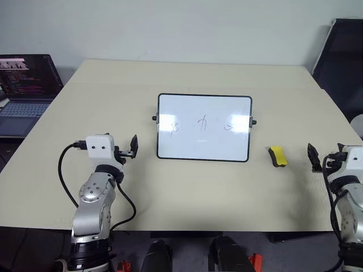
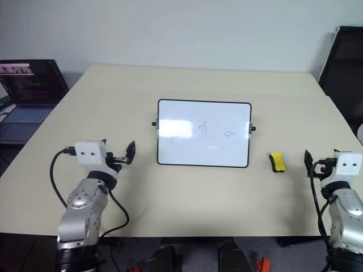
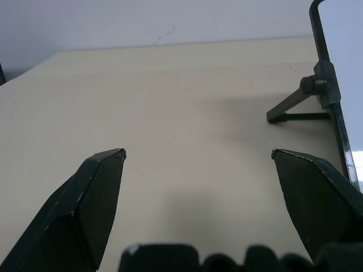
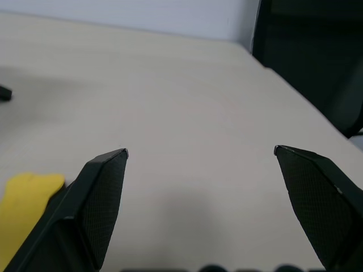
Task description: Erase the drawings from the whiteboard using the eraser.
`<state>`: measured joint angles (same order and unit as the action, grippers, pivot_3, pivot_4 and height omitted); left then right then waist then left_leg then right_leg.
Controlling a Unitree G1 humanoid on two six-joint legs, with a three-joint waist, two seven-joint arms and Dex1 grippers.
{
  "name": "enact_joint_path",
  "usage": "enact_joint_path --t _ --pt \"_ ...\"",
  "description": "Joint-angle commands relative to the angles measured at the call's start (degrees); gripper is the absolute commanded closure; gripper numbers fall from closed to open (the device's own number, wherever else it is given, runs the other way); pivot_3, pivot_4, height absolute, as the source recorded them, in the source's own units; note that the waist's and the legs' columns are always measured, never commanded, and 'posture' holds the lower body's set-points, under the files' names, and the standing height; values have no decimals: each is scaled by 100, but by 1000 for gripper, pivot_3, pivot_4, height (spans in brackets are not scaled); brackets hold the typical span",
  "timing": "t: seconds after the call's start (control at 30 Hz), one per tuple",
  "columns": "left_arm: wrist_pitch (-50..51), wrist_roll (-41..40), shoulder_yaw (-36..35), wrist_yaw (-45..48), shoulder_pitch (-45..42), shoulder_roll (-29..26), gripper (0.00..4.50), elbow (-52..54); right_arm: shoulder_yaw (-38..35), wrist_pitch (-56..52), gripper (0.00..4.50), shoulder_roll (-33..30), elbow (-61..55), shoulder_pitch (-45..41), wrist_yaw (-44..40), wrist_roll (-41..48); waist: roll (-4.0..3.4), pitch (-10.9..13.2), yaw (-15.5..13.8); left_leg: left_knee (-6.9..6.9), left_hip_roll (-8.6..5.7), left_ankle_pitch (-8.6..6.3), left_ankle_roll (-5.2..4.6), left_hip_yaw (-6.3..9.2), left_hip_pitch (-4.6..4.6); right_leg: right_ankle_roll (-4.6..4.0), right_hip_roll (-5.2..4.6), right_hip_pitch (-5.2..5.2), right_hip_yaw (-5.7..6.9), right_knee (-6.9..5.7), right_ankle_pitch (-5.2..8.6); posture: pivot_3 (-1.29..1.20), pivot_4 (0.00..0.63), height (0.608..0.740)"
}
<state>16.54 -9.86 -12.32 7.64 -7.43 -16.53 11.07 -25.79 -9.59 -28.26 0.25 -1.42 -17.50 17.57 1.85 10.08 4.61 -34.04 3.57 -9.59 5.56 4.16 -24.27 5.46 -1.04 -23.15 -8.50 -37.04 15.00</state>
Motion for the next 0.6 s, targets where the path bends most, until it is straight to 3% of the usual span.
enact_joint_path --t 0.03,0.23,0.43,0.6 --pt "-121 123 77 45 -123 -66 0 -16 -133 -381 28 -172 -295 -6 44 92 0 0 1 -1 0 0 0 -1 0 0 0 0 -1 1 0 0 150 740" --pt "-181 -21 137 520 -291 -227 0 -137 -133 -902 28 -190 -1119 223 113 166 0 0 6 -5 0 0 0 -3 4 0 0 -2 -5 -4 -3 0 150 740" --pt "-506 -626 32 1839 -892 -839 0 -291 -132 -1352 28 -2 -1999 221 248 488 0 0 3 -5 0 0 0 -4 1 0 0 -3 -4 -1 -3 0 150 740" --pt "52 -1499 539 3520 -1613 -1486 0 100 -61 -2319 28 -171 -2726 161 235 1008 -1 1 4 -3 1 0 0 -4 -9 0 0 -9 -2 0 -3 0 150 740"
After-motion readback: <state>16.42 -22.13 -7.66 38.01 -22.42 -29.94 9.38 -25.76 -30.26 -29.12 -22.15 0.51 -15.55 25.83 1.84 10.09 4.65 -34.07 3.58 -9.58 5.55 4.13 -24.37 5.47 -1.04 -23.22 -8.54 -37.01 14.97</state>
